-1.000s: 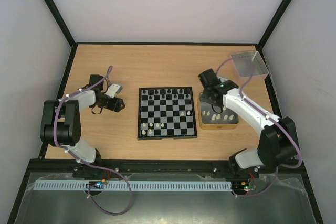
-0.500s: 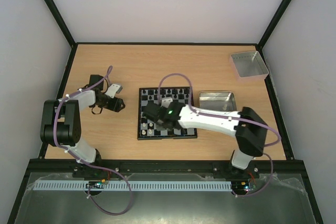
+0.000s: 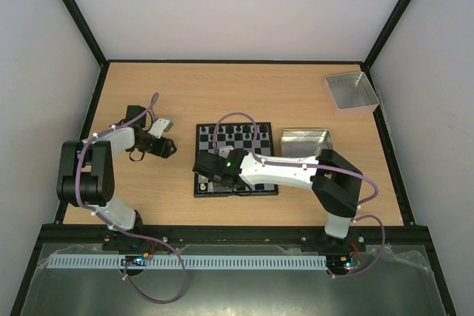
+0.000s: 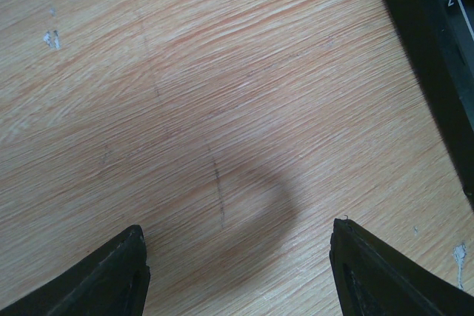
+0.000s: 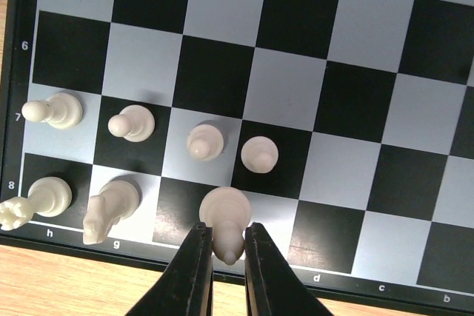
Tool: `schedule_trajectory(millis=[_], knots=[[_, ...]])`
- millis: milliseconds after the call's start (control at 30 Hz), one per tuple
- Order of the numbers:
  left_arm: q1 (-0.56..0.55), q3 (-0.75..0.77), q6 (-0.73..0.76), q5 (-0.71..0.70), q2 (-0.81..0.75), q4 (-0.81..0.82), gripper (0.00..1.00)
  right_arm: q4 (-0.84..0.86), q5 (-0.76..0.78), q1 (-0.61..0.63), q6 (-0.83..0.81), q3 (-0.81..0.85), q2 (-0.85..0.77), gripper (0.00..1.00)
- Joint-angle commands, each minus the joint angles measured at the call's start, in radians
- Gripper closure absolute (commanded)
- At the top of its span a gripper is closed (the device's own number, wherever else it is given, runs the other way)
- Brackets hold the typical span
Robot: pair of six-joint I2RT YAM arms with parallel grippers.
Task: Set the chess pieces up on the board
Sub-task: Place the chess piece on the chessboard.
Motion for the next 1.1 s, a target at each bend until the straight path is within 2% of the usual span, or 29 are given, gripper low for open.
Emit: schedule_trajectory(millis=[0,900,1067], knots=[[-0.005,-0.009,-0.004,-0.010,0.047,-0.064,0.32,0.013,-0.020,0.007,-0.012,0.023,0.023,0.90],[-0.006,-0.011,-0.004,-0.009,0.040,-0.061,0.32,0.011,-0.052,0.024,-0.031,0.052,0.082,0.90],[-0.005,-0.010,-0.004,-0.009,0.039,-0.061,0.32,0.010,-0.052,0.025,-0.034,0.057,0.087,0.85]])
